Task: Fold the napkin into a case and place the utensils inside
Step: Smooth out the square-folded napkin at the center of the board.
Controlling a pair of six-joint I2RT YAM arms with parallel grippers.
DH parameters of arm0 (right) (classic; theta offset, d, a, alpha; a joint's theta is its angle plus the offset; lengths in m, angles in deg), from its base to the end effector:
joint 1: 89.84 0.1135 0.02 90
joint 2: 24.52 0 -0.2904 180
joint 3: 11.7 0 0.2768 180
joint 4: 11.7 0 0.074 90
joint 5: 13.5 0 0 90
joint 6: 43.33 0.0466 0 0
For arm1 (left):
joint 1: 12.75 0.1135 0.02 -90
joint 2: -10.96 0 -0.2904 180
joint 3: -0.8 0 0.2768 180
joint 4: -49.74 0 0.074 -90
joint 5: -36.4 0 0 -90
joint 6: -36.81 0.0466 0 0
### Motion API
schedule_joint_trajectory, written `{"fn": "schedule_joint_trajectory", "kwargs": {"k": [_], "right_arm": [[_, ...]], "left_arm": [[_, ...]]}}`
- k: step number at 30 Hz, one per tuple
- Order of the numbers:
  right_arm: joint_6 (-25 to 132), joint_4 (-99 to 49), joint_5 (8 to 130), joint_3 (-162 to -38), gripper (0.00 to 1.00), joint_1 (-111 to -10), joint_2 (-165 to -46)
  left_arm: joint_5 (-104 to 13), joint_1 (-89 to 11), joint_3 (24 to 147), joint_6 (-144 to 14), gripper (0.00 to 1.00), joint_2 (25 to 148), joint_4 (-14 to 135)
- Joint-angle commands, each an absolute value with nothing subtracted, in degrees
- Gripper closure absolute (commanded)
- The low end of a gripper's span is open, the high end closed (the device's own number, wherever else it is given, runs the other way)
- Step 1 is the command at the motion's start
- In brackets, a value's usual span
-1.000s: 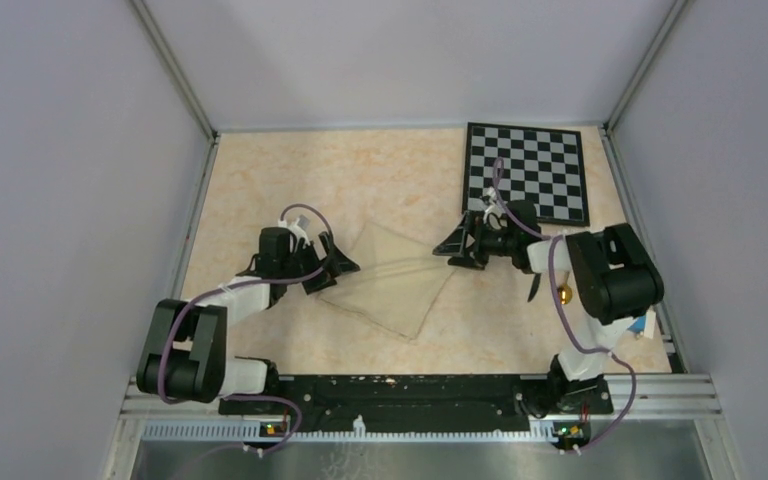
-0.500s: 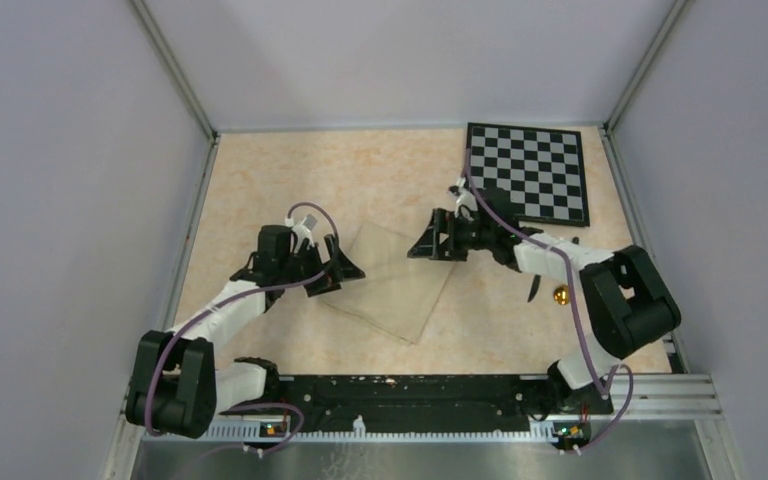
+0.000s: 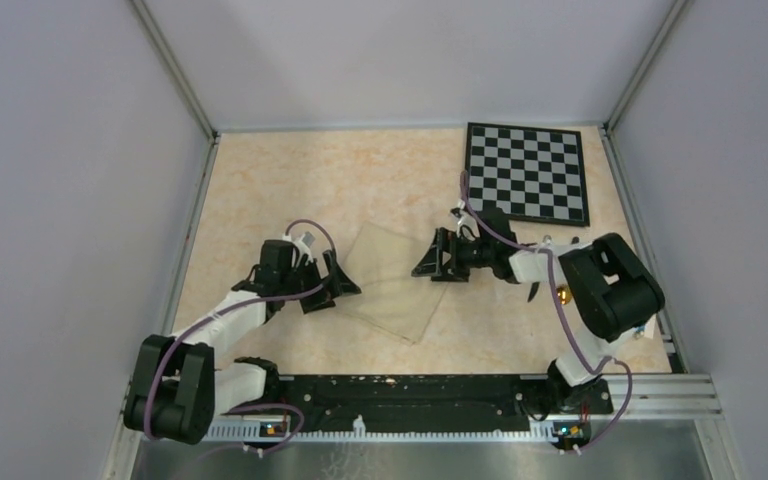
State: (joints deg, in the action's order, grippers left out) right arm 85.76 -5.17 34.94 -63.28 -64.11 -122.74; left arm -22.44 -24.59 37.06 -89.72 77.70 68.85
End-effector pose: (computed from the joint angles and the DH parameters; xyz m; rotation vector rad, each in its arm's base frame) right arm 0.2882 0.1732 0.1295 -0.1428 2.4546 1.3793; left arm 0.2081 -0.0683 0.1532 -0.2869 2.5237 -1.0236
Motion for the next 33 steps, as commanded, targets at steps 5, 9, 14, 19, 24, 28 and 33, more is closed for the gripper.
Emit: {"fn": "schedule_joint_trajectory", "kwargs": {"k": [5, 9, 14, 19, 24, 28, 33], "right_arm": [[74.3, -24.9, 43.4, -70.6, 0.1, -65.2, -114.6], [83.2, -15.3, 38.8, -77.2, 0.1, -61.6, -121.4], [95.9, 0.1, 38.9, -84.8, 0.1, -56.4, -132.0], [99.4, 3.8, 42.4, -94.4, 0.12, -52.5, -141.2], [98.6, 3.4, 44.6, -101.0, 0.15, -52.0, -149.7], [96.0, 0.3, 45.7, -106.1, 0.15, -52.6, -155.6], [90.4, -6.2, 45.9, -111.8, 0.15, -54.1, -160.7]], "left_arm": [[-19.4, -27.3, 42.2, -90.0, 0.01, 70.5, 74.8], [-21.6, -27.3, 43.8, -90.5, 0.01, 72.2, 74.2], [-26.2, -27.3, 42.6, -89.9, 0.01, 74.9, 72.3], [-28.1, -27.3, 39.7, -89.0, 0.01, 76.6, 70.1], [-31.4, -27.3, 38.3, -88.0, 0.01, 77.9, 70.9], [-35.2, -27.3, 37.7, -87.8, 0.01, 78.5, 73.5], [-36.7, -27.3, 36.2, -88.4, 0.01, 77.4, 74.2]]}}
